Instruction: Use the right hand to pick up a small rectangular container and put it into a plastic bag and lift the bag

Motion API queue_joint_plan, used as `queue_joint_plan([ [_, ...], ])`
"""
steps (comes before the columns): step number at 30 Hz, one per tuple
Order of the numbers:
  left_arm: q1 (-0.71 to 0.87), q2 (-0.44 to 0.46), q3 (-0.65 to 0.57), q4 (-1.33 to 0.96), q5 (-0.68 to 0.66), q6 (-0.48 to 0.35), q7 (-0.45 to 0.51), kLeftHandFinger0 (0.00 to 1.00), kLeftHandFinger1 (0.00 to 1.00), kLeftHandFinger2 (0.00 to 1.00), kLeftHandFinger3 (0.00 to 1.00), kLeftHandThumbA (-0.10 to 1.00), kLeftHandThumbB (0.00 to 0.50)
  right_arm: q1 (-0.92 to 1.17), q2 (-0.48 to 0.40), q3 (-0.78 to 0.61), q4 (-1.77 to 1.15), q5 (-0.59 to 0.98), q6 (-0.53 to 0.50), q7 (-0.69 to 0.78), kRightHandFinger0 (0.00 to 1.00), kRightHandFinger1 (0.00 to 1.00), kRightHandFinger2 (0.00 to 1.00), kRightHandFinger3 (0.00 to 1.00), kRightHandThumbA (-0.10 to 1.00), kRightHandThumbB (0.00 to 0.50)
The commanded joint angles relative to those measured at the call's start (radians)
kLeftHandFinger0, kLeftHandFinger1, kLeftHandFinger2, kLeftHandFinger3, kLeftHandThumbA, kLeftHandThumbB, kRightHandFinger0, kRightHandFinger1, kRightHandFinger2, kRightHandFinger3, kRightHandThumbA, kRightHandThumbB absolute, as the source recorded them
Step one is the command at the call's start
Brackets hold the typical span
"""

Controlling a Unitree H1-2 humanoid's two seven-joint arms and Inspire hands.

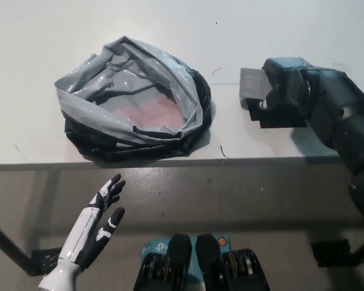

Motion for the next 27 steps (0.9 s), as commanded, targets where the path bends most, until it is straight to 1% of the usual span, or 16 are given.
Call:
queue_joint_plan([
  [1, -0.013, 0.014, 0.006, -0.019, 0.004, -0.016, -0.007, 1.00, 1.00, 1.00, 1.00, 0.92, 0.313, -0.017, -0.040, -0.011, -0.022, 0.004, -0.111, -0.145, 0.02, 0.32, 0.46, 0.41, -0.10, 0.189],
  [3, -0.013, 0.013, 0.005, -0.019, 0.003, -0.013, -0.007, 1.00, 1.00, 1.00, 1.00, 0.92, 0.315, -0.031, -0.047, -0.017, -0.037, 0.008, -0.140, -0.165, 0.04, 0.46, 0.73, 0.58, -0.10, 0.186],
  [4, -0.013, 0.013, 0.005, -0.018, 0.002, -0.012, -0.007, 1.00, 1.00, 1.00, 1.00, 0.92, 0.319, -0.051, -0.052, -0.023, -0.055, 0.011, -0.149, -0.167, 0.09, 0.61, 0.96, 0.78, -0.10, 0.182],
  [5, -0.013, 0.013, 0.005, -0.017, 0.002, -0.012, -0.007, 1.00, 1.00, 1.00, 1.00, 0.92, 0.320, -0.059, -0.054, -0.026, -0.062, 0.013, -0.153, -0.168, 0.10, 0.64, 1.00, 0.86, -0.10, 0.184],
  [6, -0.013, 0.014, 0.004, -0.016, 0.003, -0.014, -0.008, 1.00, 1.00, 1.00, 1.00, 0.92, 0.314, -0.079, -0.058, -0.040, -0.088, 0.023, -0.148, -0.163, 0.11, 0.69, 1.00, 0.97, -0.10, 0.187],
  [8, -0.013, 0.016, 0.003, -0.018, 0.005, -0.012, -0.009, 1.00, 1.00, 1.00, 1.00, 0.92, 0.313, -0.100, -0.076, -0.072, -0.158, 0.042, -0.179, -0.174, 0.12, 0.67, 0.96, 0.97, -0.10, 0.211],
  [11, -0.012, 0.016, 0.003, -0.017, 0.006, -0.013, -0.009, 1.00, 1.00, 1.00, 1.00, 0.91, 0.316, -0.110, -0.110, -0.133, -0.370, 0.063, -0.145, -0.130, 0.08, 0.60, 0.93, 0.94, -0.10, 0.168],
  [13, -0.011, 0.016, 0.003, -0.012, 0.005, -0.019, -0.009, 1.00, 1.00, 1.00, 1.00, 0.91, 0.314, -0.109, -0.129, -0.165, -0.512, 0.068, -0.117, -0.088, 0.08, 0.59, 0.93, 0.98, -0.10, 0.135],
  [18, -0.010, 0.021, 0.003, -0.008, 0.004, -0.028, -0.011, 1.00, 1.00, 1.00, 1.00, 0.92, 0.309, -0.111, -0.137, -0.229, -0.747, 0.096, -0.050, -0.002, 0.05, 0.57, 0.93, 1.00, -0.10, 0.152],
  [20, -0.008, 0.020, 0.003, -0.008, 0.006, -0.027, -0.009, 1.00, 1.00, 1.00, 1.00, 0.92, 0.311, -0.114, -0.133, -0.241, -0.786, 0.101, -0.045, 0.009, 0.08, 0.56, 0.92, 1.00, -0.10, 0.174],
  [21, -0.004, 0.019, 0.004, -0.009, 0.008, -0.027, -0.008, 1.00, 1.00, 1.00, 1.00, 0.92, 0.311, -0.118, -0.122, -0.254, -0.840, 0.110, -0.017, 0.034, 0.07, 0.52, 0.91, 0.96, -0.10, 0.195],
  [22, 0.000, 0.020, 0.004, -0.011, 0.009, -0.025, -0.007, 1.00, 1.00, 1.00, 1.00, 0.92, 0.310, -0.121, -0.112, -0.261, -0.866, 0.118, -0.005, 0.046, 0.02, 0.48, 0.90, 0.94, -0.10, 0.197],
  [23, 0.007, 0.020, 0.004, -0.013, 0.012, -0.024, -0.006, 1.00, 1.00, 1.00, 1.00, 0.92, 0.310, -0.124, -0.091, -0.265, -0.916, 0.126, 0.013, 0.065, 0.03, 0.45, 0.86, 0.95, -0.10, 0.190],
  [24, 0.009, 0.019, 0.003, -0.014, 0.013, -0.024, -0.006, 1.00, 1.00, 1.00, 1.00, 0.92, 0.310, -0.125, -0.082, -0.266, -0.936, 0.126, 0.022, 0.072, 0.03, 0.45, 0.86, 0.95, -0.10, 0.190],
  [25, 0.012, 0.018, 0.002, -0.015, 0.014, -0.023, -0.006, 1.00, 1.00, 1.00, 1.00, 0.92, 0.310, -0.125, -0.072, -0.265, -0.954, 0.127, 0.027, 0.078, 0.00, 0.39, 0.80, 0.94, -0.10, 0.187],
  [27, 0.020, 0.016, 0.000, -0.018, 0.019, -0.024, -0.004, 1.00, 1.00, 1.00, 1.00, 0.92, 0.307, -0.119, -0.043, -0.265, -0.993, 0.128, 0.045, 0.097, 0.00, 0.41, 0.86, 0.98, -0.10, 0.174],
])
